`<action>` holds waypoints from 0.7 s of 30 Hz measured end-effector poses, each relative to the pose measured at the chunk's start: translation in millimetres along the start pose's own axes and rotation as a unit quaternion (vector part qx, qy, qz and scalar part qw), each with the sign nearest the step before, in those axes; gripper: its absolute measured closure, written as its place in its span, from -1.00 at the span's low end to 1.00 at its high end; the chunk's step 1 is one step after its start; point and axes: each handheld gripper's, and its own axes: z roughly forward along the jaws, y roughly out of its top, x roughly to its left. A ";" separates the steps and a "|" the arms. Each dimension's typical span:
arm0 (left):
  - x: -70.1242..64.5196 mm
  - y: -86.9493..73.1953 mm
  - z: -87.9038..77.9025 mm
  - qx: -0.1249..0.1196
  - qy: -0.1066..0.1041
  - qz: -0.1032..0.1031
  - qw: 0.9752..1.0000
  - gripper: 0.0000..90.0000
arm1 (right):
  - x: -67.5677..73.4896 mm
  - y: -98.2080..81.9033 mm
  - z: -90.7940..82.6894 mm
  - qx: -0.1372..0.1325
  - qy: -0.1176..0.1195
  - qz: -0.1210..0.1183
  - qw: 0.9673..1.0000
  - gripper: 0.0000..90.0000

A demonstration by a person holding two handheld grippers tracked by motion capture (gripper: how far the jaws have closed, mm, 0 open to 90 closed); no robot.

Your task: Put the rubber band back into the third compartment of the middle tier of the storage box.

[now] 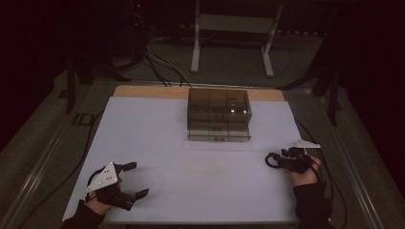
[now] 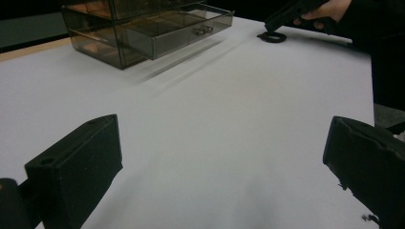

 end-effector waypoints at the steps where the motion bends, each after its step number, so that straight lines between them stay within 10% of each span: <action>1: -0.3 0.0 0.0 0.000 -0.001 0.001 1.000 -0.99 | 0.3 -0.3 0.8 0.001 -0.002 0.000 1.000 0.24; 21: 0.0 -0.2 0.5 0.000 -0.003 -0.003 1.000 -0.99 | 8.4 1.6 6.9 0.035 -0.016 -0.048 0.998 0.89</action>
